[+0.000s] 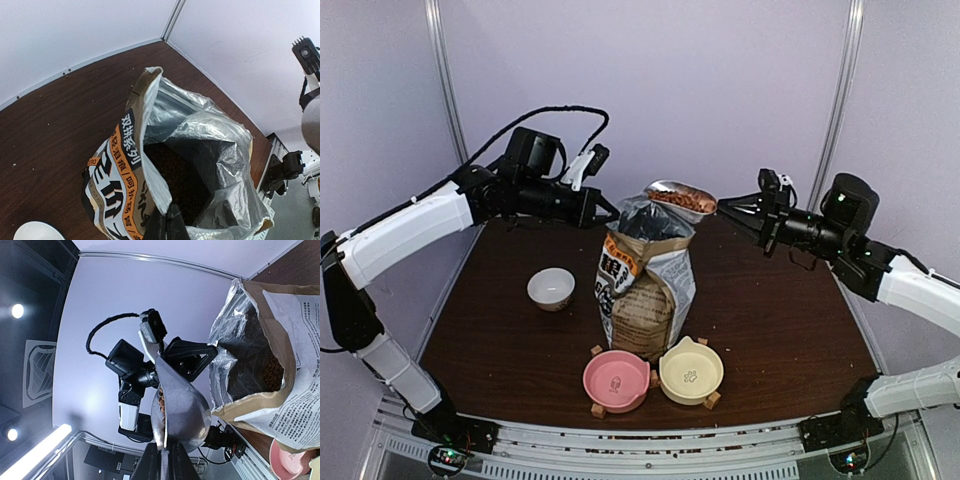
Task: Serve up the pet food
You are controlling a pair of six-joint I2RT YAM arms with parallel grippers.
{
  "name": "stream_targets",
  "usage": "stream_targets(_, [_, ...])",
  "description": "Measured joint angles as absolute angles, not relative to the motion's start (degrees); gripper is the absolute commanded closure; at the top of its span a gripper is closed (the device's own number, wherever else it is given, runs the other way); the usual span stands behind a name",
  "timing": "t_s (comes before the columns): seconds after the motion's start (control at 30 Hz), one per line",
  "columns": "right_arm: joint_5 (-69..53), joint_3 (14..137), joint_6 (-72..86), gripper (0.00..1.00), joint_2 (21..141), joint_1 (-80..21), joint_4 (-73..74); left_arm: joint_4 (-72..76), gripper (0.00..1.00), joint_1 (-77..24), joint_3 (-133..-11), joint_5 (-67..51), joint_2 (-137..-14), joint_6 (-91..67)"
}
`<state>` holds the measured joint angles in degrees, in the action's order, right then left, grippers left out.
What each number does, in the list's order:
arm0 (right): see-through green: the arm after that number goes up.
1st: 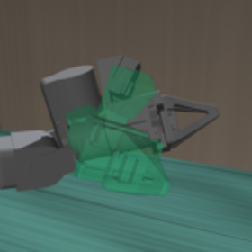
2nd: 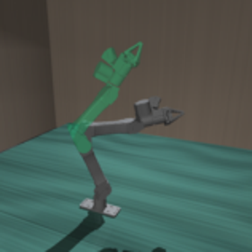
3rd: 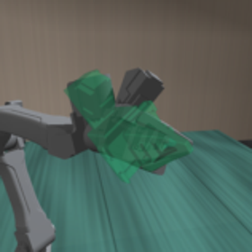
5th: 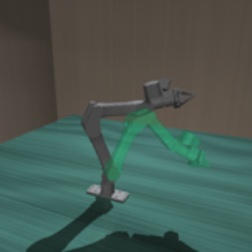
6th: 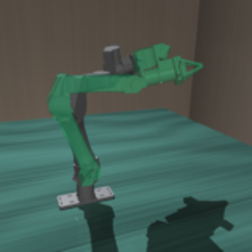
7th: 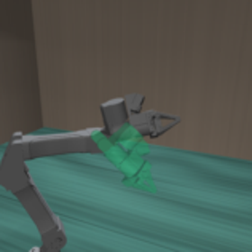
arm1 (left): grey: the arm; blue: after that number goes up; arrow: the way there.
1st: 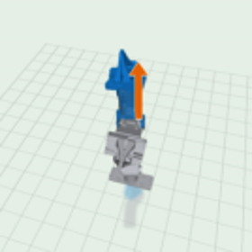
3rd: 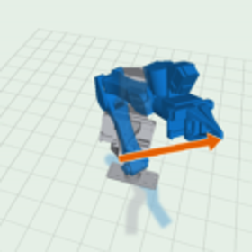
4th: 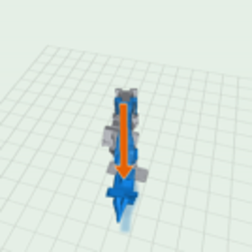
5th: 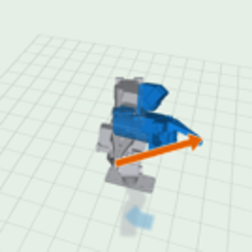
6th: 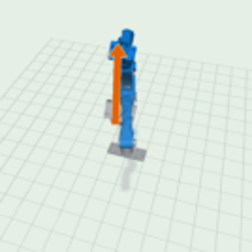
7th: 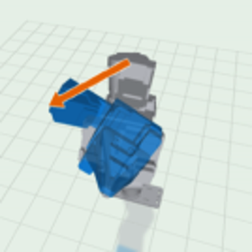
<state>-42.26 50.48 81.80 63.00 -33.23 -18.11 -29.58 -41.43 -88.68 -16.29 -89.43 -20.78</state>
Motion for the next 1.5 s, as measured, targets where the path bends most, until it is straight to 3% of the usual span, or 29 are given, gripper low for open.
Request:
stream_targets(0.33, [-45.23,47.42,75.59,1.00,47.79,-33.23,-3.97,-30.09,1.00,-36.91,-88.42,-25.98,-89.45,-19.99])
stream_targets(0.4, [-45.54,45.65,74.30,1.00,45.19,-33.23,-1.23,-30.09,0.85,-36.75,-88.38,-26.48,-89.45,-19.22])
stream_targets(0.53, [-46.33,40.38,71.99,1.00,40.64,-33.23,3.38,-28.21,0.43,-36.49,-88.25,-27.44,-89.21,-17.43])
stream_targets(0.67, [-46.87,34.59,69.58,1.00,37.32,-33.23,7.11,-26.06,0.25,-35.90,-87.64,-27.40,-86.35,-15.31])
stream_targets(0.9, [-47.79,28.03,65.60,1.00,34.04,-33.23,11.09,-23.07,0.19,-32.16,-82.37,-25.71,-75.44,-13.37])
stream_targets(1.1, [-47.55,26.85,60.77,1.00,34.37,-33.23,15.77,-21.15,0.14,-23.86,-72.90,-17.17,-68.01,-13.10])
stream_targets(1.5, [-45.78,26.87,54.48,1.00,37.19,-33.23,24.23,-22.79,0.13,-21.69,-70.54,-4.16,-65.56,-9.43])
